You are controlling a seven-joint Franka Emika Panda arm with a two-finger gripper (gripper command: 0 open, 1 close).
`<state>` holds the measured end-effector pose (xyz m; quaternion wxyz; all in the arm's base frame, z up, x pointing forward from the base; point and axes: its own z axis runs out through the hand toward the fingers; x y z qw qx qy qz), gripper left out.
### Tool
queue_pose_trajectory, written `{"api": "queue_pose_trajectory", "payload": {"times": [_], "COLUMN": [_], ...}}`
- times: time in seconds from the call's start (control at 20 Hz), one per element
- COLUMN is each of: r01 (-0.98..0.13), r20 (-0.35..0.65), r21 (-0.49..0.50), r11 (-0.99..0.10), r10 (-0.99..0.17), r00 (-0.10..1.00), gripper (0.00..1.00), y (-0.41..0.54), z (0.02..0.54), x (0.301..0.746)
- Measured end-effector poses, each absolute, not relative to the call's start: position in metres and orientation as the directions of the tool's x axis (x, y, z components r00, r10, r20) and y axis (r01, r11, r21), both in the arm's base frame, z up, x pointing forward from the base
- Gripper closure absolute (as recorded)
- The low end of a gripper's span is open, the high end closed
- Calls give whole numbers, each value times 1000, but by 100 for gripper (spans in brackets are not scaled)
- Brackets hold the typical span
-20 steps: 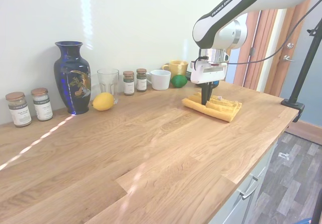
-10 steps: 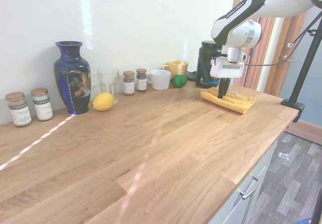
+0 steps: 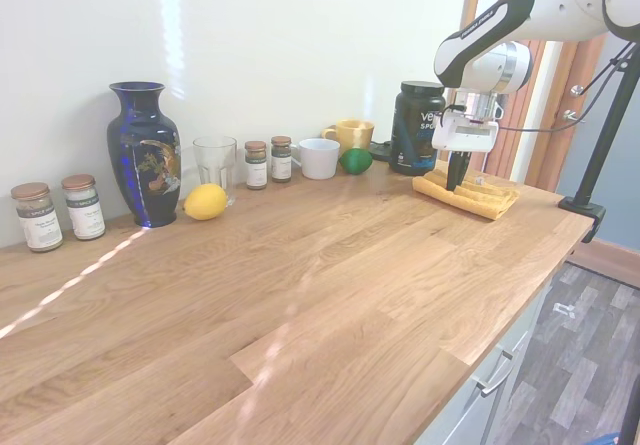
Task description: Wipe the counter
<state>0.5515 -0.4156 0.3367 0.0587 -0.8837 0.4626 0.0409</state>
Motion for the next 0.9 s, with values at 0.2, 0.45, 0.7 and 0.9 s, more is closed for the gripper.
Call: {"api": "queue_pose_trajectory", "payload": {"times": [0.2, 0.45, 0.7, 0.9], "r01": [-819, -805, -791, -796], "r20": [-122, -100, -78, -47], "r21": [-62, -60, -67, -83], "r11": [-571, -590, -609, -600], "r10": [-810, -799, -787, -796], "r00": [574, 593, 612, 604], "gripper": [0, 0, 0, 0], "y": [-414, -397, -374, -371], "z": [337, 340, 346, 361], "x": [553, 554, 548, 532]}}
